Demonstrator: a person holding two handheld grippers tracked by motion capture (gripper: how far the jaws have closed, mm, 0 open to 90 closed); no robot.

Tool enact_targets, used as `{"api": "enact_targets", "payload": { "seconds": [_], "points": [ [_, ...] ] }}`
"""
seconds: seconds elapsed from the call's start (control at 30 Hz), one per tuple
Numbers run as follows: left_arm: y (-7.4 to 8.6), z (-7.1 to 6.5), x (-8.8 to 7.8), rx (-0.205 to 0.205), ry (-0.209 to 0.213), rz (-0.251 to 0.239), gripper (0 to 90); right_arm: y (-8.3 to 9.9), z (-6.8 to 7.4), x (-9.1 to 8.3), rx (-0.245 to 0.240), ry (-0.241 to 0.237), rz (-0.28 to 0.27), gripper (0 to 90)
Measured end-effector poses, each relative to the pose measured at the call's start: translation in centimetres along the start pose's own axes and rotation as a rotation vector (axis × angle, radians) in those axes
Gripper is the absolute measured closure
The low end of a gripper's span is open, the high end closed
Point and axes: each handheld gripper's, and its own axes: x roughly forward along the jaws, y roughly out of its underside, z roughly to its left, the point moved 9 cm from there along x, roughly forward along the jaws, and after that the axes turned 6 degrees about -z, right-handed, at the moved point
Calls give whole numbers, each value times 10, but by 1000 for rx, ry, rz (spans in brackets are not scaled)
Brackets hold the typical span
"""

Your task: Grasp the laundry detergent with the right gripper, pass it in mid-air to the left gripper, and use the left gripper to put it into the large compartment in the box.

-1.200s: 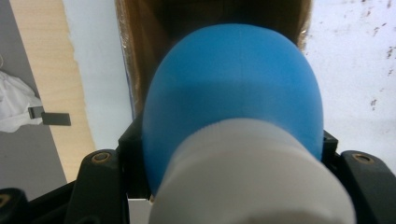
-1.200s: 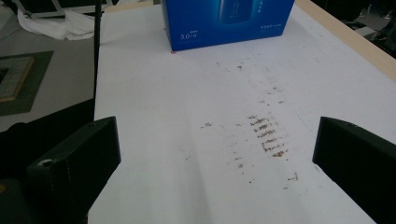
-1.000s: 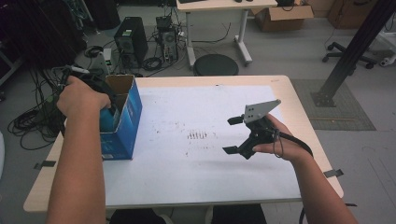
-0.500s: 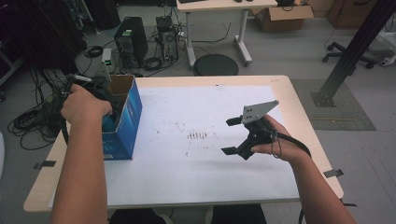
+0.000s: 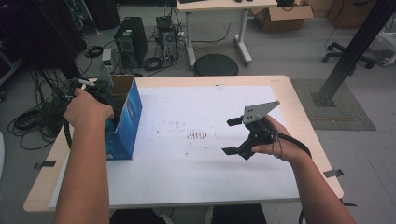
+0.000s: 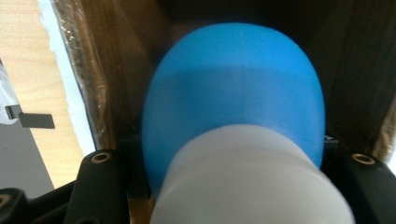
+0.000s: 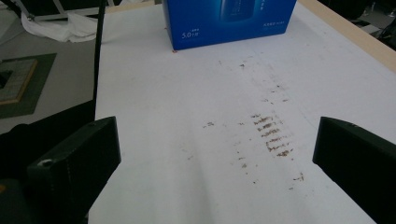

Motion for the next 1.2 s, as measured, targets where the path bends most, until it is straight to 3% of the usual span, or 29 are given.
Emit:
{"api": "enact_targets", "payload": {
  "seconds": [1.0,1.2],
  "points": [
    [0,2,6,-1,20,-23,376,2,1,-1,6,0,0,9],
    [-1,0,2,-2,44,-46,335,3,0,-1,7,3,-3,9]
  ]
}}
